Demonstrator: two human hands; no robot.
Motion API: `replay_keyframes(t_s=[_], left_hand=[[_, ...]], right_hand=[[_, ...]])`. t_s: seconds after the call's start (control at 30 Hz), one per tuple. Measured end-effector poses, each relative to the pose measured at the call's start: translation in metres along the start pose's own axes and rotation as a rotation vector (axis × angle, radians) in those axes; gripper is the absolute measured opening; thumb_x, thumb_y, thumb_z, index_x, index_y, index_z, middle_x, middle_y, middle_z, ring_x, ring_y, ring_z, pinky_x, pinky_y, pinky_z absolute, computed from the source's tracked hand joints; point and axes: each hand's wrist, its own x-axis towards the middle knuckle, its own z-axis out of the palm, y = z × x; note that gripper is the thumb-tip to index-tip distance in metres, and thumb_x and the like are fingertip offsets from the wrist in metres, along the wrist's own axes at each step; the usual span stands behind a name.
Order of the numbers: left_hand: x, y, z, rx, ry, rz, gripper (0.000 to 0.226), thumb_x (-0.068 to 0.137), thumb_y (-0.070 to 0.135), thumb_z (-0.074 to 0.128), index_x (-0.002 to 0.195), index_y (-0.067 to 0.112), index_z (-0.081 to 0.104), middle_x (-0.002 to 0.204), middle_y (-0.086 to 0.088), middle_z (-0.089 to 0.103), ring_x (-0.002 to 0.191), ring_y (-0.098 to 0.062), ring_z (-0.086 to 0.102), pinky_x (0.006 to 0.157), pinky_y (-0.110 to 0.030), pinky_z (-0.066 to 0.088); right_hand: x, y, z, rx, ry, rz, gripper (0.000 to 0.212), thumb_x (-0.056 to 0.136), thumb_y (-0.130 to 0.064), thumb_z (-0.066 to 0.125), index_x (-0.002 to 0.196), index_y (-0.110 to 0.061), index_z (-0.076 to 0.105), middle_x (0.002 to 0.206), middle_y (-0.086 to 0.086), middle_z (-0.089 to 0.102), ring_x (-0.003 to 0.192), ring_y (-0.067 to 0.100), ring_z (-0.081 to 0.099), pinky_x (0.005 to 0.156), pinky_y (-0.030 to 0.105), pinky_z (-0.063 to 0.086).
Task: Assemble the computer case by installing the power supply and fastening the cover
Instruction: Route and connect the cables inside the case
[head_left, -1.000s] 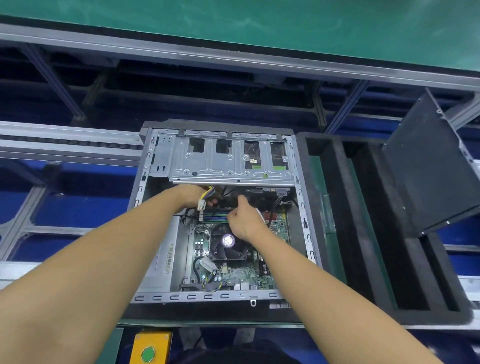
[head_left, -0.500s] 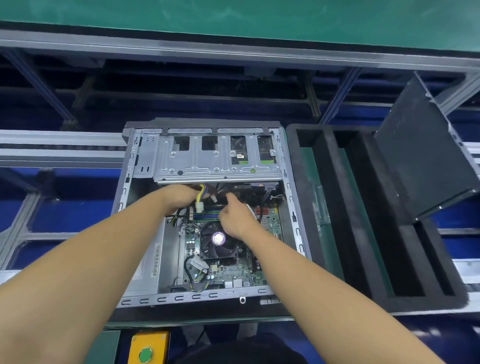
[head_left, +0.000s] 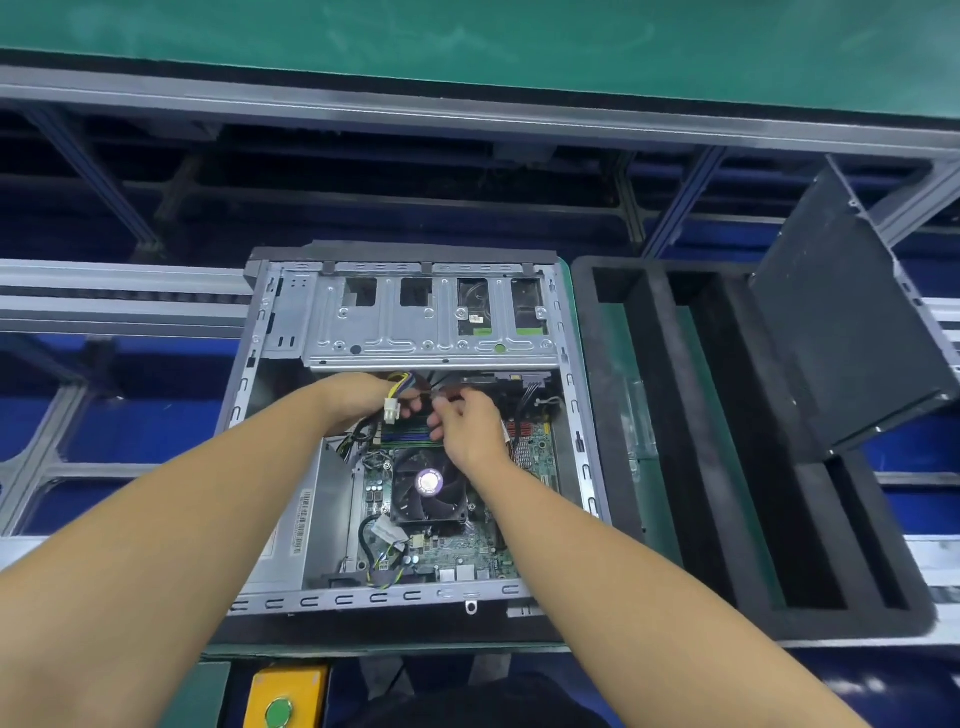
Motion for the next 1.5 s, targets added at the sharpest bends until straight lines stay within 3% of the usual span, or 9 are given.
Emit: replay_keyframes(t_s=[0.27,0.47,0.5,0.57,0.7,0.9,1.07,1.37,1.5], left_hand=[[0.004,0.021,0.006,0.777,0.18,-0.12,0.043,0.099,0.055,0.044,0.107,0.016,0.061,0.097,-0.006,0.051,0.095,-0.027,0.053,0.077,-0.026,0.033],[0.007,0.017,0.005,0.624,0.13,-0.149,0.05,0.09,0.067,0.053,0.101,0.021,0.066,0.124,0.005,0.039,0.131,-0.026,0.045,0.084,-0.036,0.043],[0.009,0.015,0.003,0.608,0.152,-0.165,0.05,0.093,0.061,0.054,0.106,0.016,0.068,0.101,-0.007,0.066,0.086,-0.022,0.038,0.084,-0.037,0.044],[0.014,0.014,0.0,0.657,0.197,-0.188,0.043,0.103,0.041,0.045,0.125,0.008,0.062,0.128,-0.015,0.062,0.102,-0.026,0.053,0.093,-0.037,0.042],[0.02,0.016,0.001,0.612,0.193,-0.248,0.031,0.105,0.029,0.039,0.1,0.012,0.064,0.119,-0.015,0.06,0.085,-0.021,0.053,0.088,-0.035,0.039],[0.018,0.013,0.006,0.263,0.056,-0.213,0.083,0.085,0.062,0.065,0.148,0.012,0.042,0.157,-0.011,0.037,0.142,-0.026,0.036,0.113,-0.036,0.025],[0.009,0.015,0.007,0.292,-0.156,0.009,0.05,0.076,0.062,0.072,0.102,0.02,0.069,0.101,0.002,0.067,0.095,-0.017,0.058,0.105,-0.043,0.039],[0.02,0.02,0.018,0.71,0.193,-0.22,0.042,0.093,0.046,0.056,0.061,0.02,0.052,0.063,0.004,0.049,0.058,-0.013,0.04,0.056,-0.028,0.032],[0.025,0.021,0.009,0.75,0.198,-0.305,0.041,0.103,0.041,0.043,0.081,0.014,0.065,0.081,-0.001,0.066,0.07,-0.017,0.051,0.068,-0.029,0.041]], right_hand=[[0.002,-0.011,-0.007,0.046,-0.087,0.157,0.022,0.111,-0.018,0.042,0.111,-0.003,0.059,0.071,-0.002,0.061,0.044,0.004,0.056,0.05,0.014,0.043],[-0.007,-0.016,-0.005,-0.007,-0.128,0.146,0.04,0.11,-0.01,0.038,0.149,0.001,0.039,0.084,0.01,0.072,0.072,0.019,0.064,0.082,0.035,0.053],[-0.012,-0.016,-0.004,-0.06,-0.144,0.13,0.046,0.109,-0.007,0.039,0.154,-0.001,0.032,0.09,0.01,0.073,0.086,0.023,0.067,0.093,0.04,0.053],[-0.021,-0.016,-0.006,-0.22,-0.177,0.074,0.054,0.103,-0.003,0.041,0.156,-0.007,0.029,0.103,0.007,0.073,0.108,0.028,0.064,0.102,0.046,0.05],[-0.036,-0.013,-0.018,-0.413,-0.22,-0.008,0.035,0.106,-0.008,0.037,0.136,-0.013,0.053,0.125,0.012,0.066,0.104,0.03,0.065,0.093,0.046,0.055],[-0.046,-0.014,-0.022,-0.553,-0.297,-0.085,0.031,0.102,-0.001,0.04,0.126,-0.013,0.056,0.121,0.012,0.059,0.083,0.025,0.054,0.072,0.033,0.043],[-0.046,-0.016,-0.024,-0.584,-0.32,-0.1,0.03,0.1,-0.001,0.044,0.126,-0.01,0.056,0.134,0.014,0.057,0.101,0.029,0.055,0.082,0.033,0.044],[-0.045,-0.017,-0.023,-0.593,-0.321,-0.116,0.028,0.101,-0.002,0.045,0.126,-0.008,0.057,0.135,0.014,0.055,0.116,0.034,0.056,0.093,0.039,0.048],[-0.044,-0.016,-0.021,-0.611,-0.324,-0.132,0.03,0.102,-0.002,0.046,0.13,-0.008,0.056,0.142,0.012,0.051,0.122,0.032,0.052,0.1,0.038,0.047]])
